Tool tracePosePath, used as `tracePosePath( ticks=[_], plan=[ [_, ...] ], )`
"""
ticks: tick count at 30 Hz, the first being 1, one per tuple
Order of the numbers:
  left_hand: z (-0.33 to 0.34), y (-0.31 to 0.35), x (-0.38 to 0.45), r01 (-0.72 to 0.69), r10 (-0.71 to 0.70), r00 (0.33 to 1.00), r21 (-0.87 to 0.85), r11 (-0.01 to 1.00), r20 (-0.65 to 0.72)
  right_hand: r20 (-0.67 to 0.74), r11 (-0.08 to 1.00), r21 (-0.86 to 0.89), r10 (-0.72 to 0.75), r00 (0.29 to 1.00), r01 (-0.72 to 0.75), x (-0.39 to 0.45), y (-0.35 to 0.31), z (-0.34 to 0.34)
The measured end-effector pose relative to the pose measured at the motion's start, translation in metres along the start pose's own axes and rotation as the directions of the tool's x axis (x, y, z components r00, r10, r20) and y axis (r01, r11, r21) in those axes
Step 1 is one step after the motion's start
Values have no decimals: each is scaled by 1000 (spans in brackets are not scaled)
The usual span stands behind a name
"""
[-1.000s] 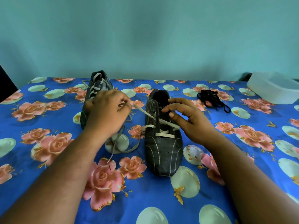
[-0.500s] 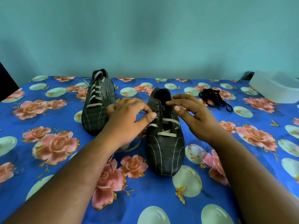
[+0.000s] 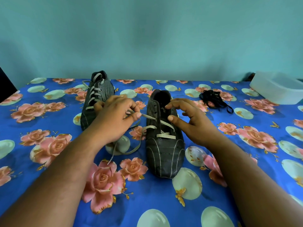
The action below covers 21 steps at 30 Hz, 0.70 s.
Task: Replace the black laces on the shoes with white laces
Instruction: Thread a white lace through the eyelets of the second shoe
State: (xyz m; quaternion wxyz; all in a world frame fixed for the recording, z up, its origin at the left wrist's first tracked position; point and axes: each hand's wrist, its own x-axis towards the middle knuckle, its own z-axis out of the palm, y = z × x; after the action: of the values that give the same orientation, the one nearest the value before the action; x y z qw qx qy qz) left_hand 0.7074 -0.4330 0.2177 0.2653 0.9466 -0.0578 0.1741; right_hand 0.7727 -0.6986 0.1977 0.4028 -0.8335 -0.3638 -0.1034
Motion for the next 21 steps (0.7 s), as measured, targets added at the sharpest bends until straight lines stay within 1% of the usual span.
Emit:
tracePosePath(
  ticks=[4, 7, 9, 12, 14, 17, 21],
  plan=[
    [7, 15, -3, 5, -5, 1000, 13, 1000, 29, -18, 1000, -17, 5, 1000, -6, -1, 1, 4],
    [19, 23, -5, -23, 22, 999, 5, 1000, 33, 16, 999, -35, 41, 999, -40, -2, 2, 6],
    [23, 19, -4, -33, 34, 999, -53, 998, 8, 37, 998, -24, 62, 997, -61, -1, 2, 6],
    [21, 9, 0, 4, -5, 1000, -136, 991, -2, 24, 998, 15, 55, 998, -55, 0, 0, 6],
    [16, 4, 1, 9, -10, 1000, -98, 995, -15, 17, 998, 32, 44, 999, -44, 0, -1, 7],
    [14, 6, 0, -21, 22, 999, 13, 1000, -42, 8, 999, 21, 41, 999, -41, 0, 0, 7],
    [6, 7, -3, -51, 56, 997, 90, 995, -57, -2, 999, 12, 52, 999, -52, 0, 0, 6]
  ],
)
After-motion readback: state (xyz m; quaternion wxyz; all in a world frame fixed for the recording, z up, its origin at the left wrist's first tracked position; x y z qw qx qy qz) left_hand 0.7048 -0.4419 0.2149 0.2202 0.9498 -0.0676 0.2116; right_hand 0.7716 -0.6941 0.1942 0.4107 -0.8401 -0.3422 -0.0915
